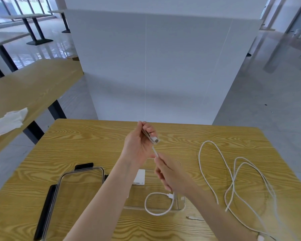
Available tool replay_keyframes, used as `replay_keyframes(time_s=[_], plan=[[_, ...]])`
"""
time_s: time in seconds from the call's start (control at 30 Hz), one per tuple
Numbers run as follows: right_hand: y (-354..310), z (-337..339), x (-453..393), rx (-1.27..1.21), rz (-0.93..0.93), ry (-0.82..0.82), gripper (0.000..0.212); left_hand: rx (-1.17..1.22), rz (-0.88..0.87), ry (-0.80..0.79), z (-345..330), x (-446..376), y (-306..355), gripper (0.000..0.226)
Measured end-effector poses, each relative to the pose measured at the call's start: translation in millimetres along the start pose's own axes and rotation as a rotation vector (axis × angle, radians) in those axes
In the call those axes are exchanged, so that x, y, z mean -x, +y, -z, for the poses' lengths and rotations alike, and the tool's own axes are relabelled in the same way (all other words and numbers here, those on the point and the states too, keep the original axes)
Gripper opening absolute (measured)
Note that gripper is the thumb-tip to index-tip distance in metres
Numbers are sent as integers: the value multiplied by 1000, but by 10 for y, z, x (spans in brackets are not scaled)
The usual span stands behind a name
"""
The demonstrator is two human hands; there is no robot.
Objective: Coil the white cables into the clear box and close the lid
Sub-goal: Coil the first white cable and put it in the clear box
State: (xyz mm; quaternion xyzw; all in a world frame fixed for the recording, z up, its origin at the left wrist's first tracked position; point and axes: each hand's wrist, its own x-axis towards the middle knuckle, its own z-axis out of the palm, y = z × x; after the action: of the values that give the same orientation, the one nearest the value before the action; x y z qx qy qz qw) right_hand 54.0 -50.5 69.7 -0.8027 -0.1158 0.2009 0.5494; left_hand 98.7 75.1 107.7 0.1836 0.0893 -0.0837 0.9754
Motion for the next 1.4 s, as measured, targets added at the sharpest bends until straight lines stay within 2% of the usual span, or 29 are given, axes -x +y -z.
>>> replay_keyframes(time_s=[0.07, 0.13, 0.2, 0.27, 0.33, 0.4, 0.47, 0.63, 0.73, 0.8, 0.87, 0.93, 1.03, 1.1, 1.2, 1.23, 1.3, 1.33, 1.4], plan=[[-89, 2, 38, 86, -6, -55, 21, -263, -106, 75, 71, -54, -69, 34], [-175, 67, 57, 157, -9, -77, 21, -737, -244, 123, 172, -61, -105, 36], [-256, 179, 60, 298, 6, -68, 23, -1167, -367, 95, 243, -35, -118, 37], [-339, 308, 51, 468, 63, -48, 21, -1384, -400, 15, 266, 26, -143, 35], [-437, 428, 19, 541, 121, -16, 16, -1527, -342, -57, 295, 91, -175, 33], [-511, 542, -23, 534, 150, 37, 9, -1559, -218, -116, 312, 163, -225, 30], [-558, 643, -72, 499, 177, 80, 13, -1474, -94, -146, 295, 235, -273, 31], [-545, 755, -149, 287, 241, 70, 24, -882, 215, -195, 234, 358, -238, 41], [-418, 722, -189, 111, 254, 96, 27, -506, 371, -331, 216, 377, -183, 38], [-325, 633, -204, 17, 241, 93, 40, -186, 440, -469, 206, 352, -152, 35], [-250, 538, -188, -29, 192, 130, 46, -133, 295, -432, 175, 329, -78, 33], [-164, 449, -149, 17, 133, 153, 48, -24, 245, -352, 157, 264, -18, 34], [-35, 290, -67, 85, 36, 38, 35, 136, 125, -141, 97, 134, 77, 34], [-25, 181, -4, 99, -16, -41, 22, 28, -28, -12, 81, 43, 103, 34], [-113, 91, 53, 130, -59, -148, 19, -218, -144, 87, 137, -16, 21, 29], [-149, 86, 58, 147, -74, -187, 19, -376, -187, 111, 180, -19, -18, 29], [-213, 102, 52, 194, -106, -246, 19, -846, -312, 150, 254, 4, -86, 32], [-241, 121, 45, 222, -115, -262, 19, -1066, -377, 137, 276, 23, -117, 34], [-299, 181, 25, 329, -100, -276, 20, -1347, -454, 54, 318, 70, -158, 33]])
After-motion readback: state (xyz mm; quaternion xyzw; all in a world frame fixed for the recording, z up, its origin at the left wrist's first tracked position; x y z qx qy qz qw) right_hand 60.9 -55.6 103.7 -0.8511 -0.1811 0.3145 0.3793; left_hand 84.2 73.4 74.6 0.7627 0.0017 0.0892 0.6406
